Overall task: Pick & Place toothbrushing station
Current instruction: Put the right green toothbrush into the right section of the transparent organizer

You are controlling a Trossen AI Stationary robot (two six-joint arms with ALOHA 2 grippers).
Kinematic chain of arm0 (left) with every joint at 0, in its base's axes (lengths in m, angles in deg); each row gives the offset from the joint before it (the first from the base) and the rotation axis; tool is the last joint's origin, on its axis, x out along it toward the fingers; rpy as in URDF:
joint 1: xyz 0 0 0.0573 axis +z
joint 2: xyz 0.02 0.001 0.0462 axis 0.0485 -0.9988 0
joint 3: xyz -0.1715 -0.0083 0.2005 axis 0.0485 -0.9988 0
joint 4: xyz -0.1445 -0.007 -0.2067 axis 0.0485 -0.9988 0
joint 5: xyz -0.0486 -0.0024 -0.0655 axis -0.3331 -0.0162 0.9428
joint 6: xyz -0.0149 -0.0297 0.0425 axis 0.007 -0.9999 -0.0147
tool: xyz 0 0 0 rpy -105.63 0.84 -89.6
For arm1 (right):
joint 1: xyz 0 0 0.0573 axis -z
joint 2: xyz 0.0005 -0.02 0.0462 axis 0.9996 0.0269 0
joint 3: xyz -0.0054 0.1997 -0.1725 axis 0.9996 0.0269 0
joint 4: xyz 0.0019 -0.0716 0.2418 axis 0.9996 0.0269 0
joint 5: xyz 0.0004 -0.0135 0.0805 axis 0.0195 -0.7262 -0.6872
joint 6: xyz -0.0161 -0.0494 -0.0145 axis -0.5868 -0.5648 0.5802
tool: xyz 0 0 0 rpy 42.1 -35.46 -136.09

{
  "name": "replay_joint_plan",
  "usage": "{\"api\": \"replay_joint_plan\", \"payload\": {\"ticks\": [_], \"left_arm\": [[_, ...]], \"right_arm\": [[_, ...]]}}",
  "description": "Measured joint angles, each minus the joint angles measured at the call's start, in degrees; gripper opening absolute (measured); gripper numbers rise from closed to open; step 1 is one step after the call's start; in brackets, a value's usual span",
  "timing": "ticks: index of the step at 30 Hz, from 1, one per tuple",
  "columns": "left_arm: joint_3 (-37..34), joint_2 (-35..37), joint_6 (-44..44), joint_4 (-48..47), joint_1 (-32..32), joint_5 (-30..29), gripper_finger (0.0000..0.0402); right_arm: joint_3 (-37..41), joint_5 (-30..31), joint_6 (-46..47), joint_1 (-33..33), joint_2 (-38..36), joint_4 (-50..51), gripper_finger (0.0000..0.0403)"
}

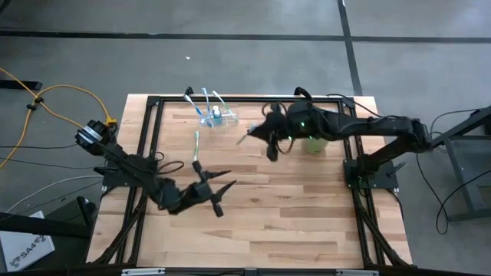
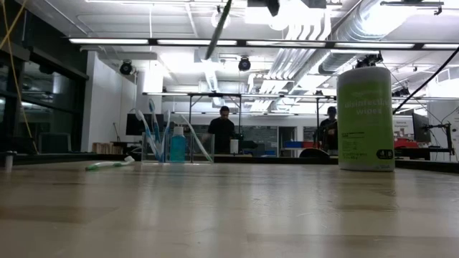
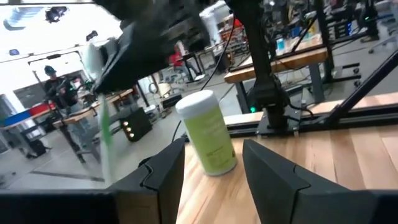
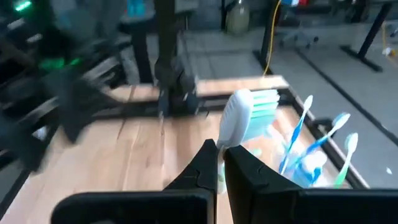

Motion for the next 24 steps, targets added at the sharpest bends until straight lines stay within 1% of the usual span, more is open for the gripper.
{"api": "replay_joint_plan", "payload": {"ticks": [3, 5, 7, 9, 11, 14, 19, 24], "left_arm": [[0.0, 0.0, 0.2, -0.4, -2.6, -4.7, 0.0156], [0.0, 0.0, -0.1, -1.1, -3.8, -7.1, 0.0156], [0.0, -0.1, -0.9, -2.0, -4.8, -8.7, 0.0155], [0.0, -0.1, -3.1, -4.0, -5.3, -9.7, 0.0155], [0.0, -0.2, -5.5, -6.1, -5.5, -10.0, 0.0155], [0.0, -0.2, -9.7, -9.7, -5.5, -10.2, 0.0155], [0.0, -0.2, -14.3, -13.3, -5.5, -10.6, 0.0155], [0.0, -0.2, -14.6, -13.6, -5.5, -11.4, 0.0155]], "right_arm": [[2.4, -2.8, -1.2, 5.0, 0.8, -3.4, 0.0004], [2.2, -3.2, -2.3, 7.3, 2.8, -6.6, 0.0004], [2.5, -5.7, -2.9, 10.5, 4.1, -6.6, 0.0004], [2.4, -9.8, -3.0, 12.5, 7.0, -10.4, 0.0004], [2.4, -12.3, -3.0, 14.1, 9.7, -13.4, 0.0004], [2.4, -12.7, -3.8, 15.7, 13.9, -17.9, 0.0004], [2.4, -11.7, -5.8, 18.4, 19.0, -22.1, 0.0004], [2.4, -11.6, -6.0, 20.6, 21.6, -26.3, 0.0004]]}}
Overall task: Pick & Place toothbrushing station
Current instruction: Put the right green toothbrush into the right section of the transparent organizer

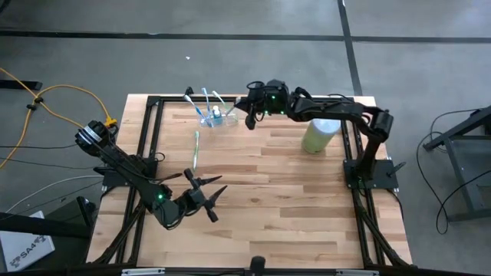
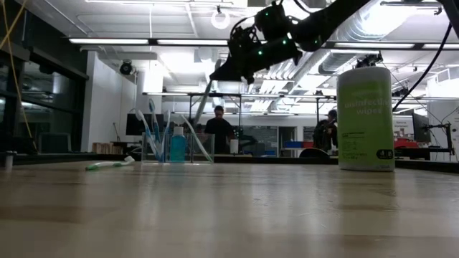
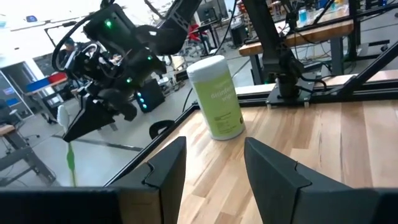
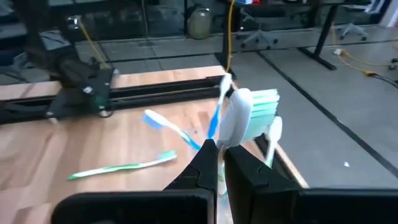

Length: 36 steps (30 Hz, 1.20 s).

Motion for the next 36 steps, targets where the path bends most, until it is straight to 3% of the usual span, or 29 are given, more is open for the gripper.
{"api": "replay_joint_plan", "payload": {"ticks": [5, 16, 36], "left_arm": [[0.0, 0.0, 0.0, 0.0, 0.0, -0.1, 0.0155], [0.0, 0.0, 0.0, 0.0, 0.3, -0.1, 0.0155], [0.0, 0.0, -0.2, 0.1, 0.3, 0.1, 0.0155]], "right_arm": [[0.0, 3.1, -2.0, 1.5, 0.1, -0.3, 0.0004], [0.0, 1.2, -1.2, 4.2, 1.4, -0.5, 0.0004], [0.0, -1.8, 5.0, 6.1, 10.5, -5.5, 0.0007]]}}
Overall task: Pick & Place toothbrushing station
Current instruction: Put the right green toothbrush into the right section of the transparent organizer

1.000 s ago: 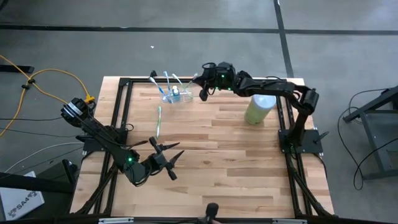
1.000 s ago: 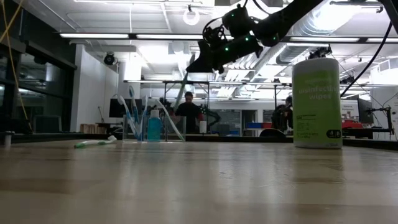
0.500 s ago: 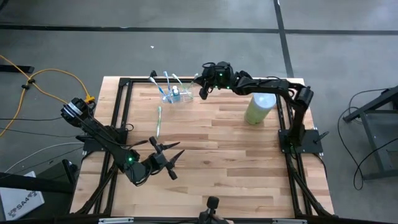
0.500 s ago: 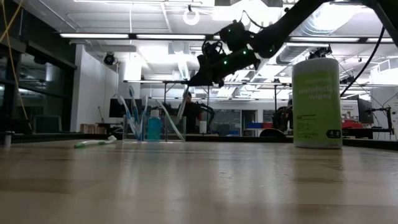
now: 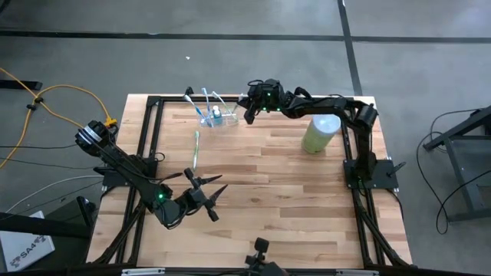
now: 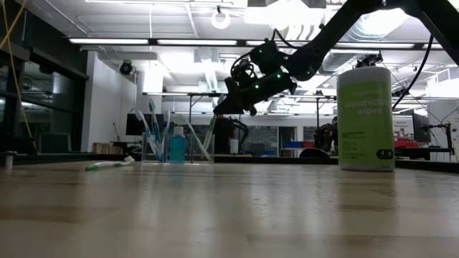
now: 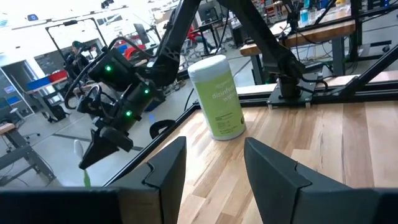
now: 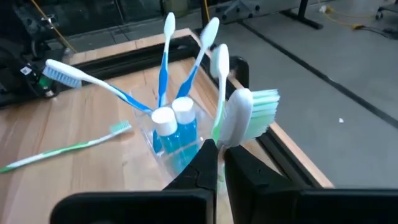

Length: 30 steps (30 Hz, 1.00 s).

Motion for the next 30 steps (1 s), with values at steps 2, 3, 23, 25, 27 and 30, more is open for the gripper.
{"api": "replay_joint_plan", "payload": {"ticks": [2, 3, 23, 25, 27, 30], "left_arm": [[0.0, 0.0, 0.0, 0.0, 0.0, 0.0, 0.0155], [0.0, 0.0, 0.0, 0.0, 0.0, 0.0, 0.0155], [0.0, 0.0, -0.3, 0.0, 0.0, 0.1, 0.0155], [0.0, 0.0, -0.4, 0.0, 0.0, 0.1, 0.0155], [0.0, 0.0, -0.4, 0.0, 0.0, 0.1, 0.0155], [0.0, 0.0, -0.6, 0.0, 0.0, 0.1, 0.0155]], "right_arm": [[0.0, 0.0, 0.2, 0.0, 0.0, -0.1, 0.0012], [0.0, 0.1, 0.2, 0.0, 0.0, -0.1, 0.0015], [0.0, -0.2, 3.0, 0.7, 0.0, 0.2, 0.0064], [0.0, 0.1, 3.2, 0.8, 0.0, 0.2, 0.0076], [0.0, 0.1, 3.2, 1.0, 0.0, 0.2, 0.0088], [0.0, 0.3, 3.2, 1.2, 0.0, 0.1, 0.0105]]}}
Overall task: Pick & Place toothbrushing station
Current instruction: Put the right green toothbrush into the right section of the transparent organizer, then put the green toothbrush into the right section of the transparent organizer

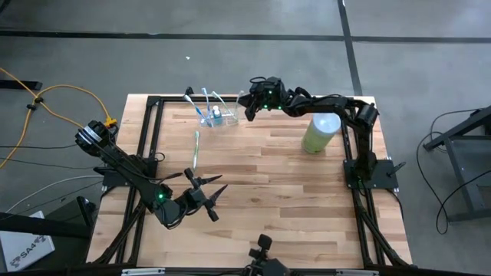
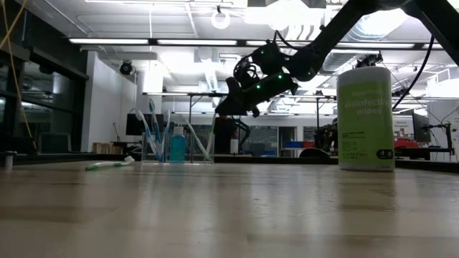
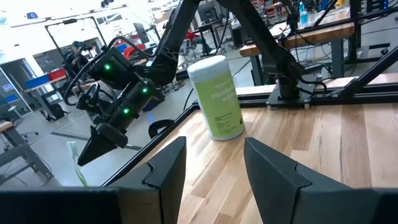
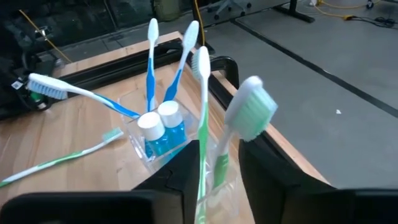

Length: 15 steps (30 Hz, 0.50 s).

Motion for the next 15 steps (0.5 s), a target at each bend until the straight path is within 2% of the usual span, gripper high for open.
{"api": "replay_joint_plan", "payload": {"ticks": [6, 15], "left_arm": [[0.0, 0.0, -0.1, 0.0, 0.0, 0.0, 0.0155], [0.0, 0.0, -0.1, 0.0, 0.0, 0.0, 0.0156]], "right_arm": [[0.0, 0.7, -0.5, 0.7, -0.1, -1.0, 0.0125], [0.0, -0.2, 0.7, 0.9, -0.1, 0.5, 0.0124]]}}
